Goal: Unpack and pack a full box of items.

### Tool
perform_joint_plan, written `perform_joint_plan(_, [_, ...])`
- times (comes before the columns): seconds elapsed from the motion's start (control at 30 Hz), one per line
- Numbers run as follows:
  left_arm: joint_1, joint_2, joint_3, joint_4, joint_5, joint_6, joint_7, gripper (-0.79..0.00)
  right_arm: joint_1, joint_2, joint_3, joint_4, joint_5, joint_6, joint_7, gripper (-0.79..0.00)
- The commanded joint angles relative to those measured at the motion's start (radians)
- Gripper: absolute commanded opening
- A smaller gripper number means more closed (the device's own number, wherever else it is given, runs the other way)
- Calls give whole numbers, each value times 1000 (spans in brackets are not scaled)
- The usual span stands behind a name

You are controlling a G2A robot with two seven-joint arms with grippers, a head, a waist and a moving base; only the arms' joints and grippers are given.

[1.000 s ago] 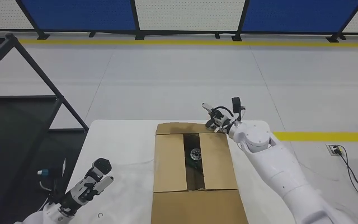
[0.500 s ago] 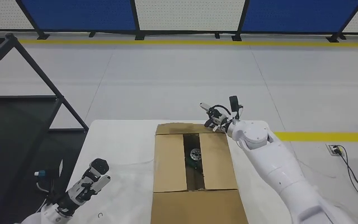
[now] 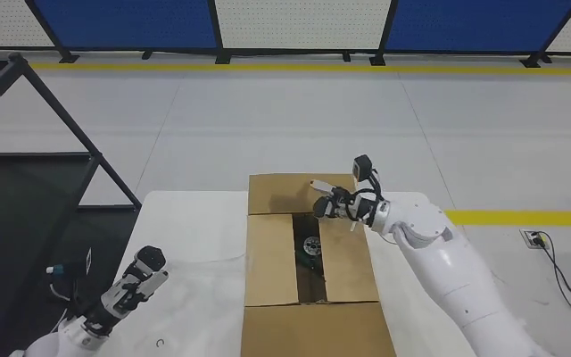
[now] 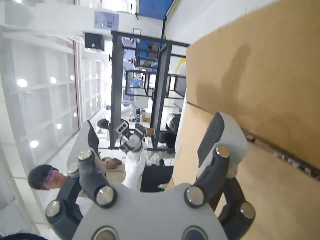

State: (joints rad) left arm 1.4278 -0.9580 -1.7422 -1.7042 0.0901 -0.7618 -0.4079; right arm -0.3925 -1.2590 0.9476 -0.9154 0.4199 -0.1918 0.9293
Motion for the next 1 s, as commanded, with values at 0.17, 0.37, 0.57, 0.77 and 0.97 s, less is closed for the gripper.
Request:
perform_joint_plan(0.17, [-19,3,-9,30,26,17,-15,0,-138,53,59,-274,-132,133,90,0])
perform_joint_plan(0.37, [-19,3,-9,30,26,17,-15,0,-138,53,59,-274,-132,133,90,0])
perform_joint_plan(0.57, [-7,0,3,5,37,23,-5,0,-154,52,27,-303,-185,161,105,0])
perform_joint_plan(0.77, [-3,-1,8,-2,48,22,2,0,-115,39,-30,-272,-237,215,134,0])
perform_joint_plan(0.97, [-2,-1,7,-4,52,20,3,0,-67,17,-82,-200,-239,214,148,0])
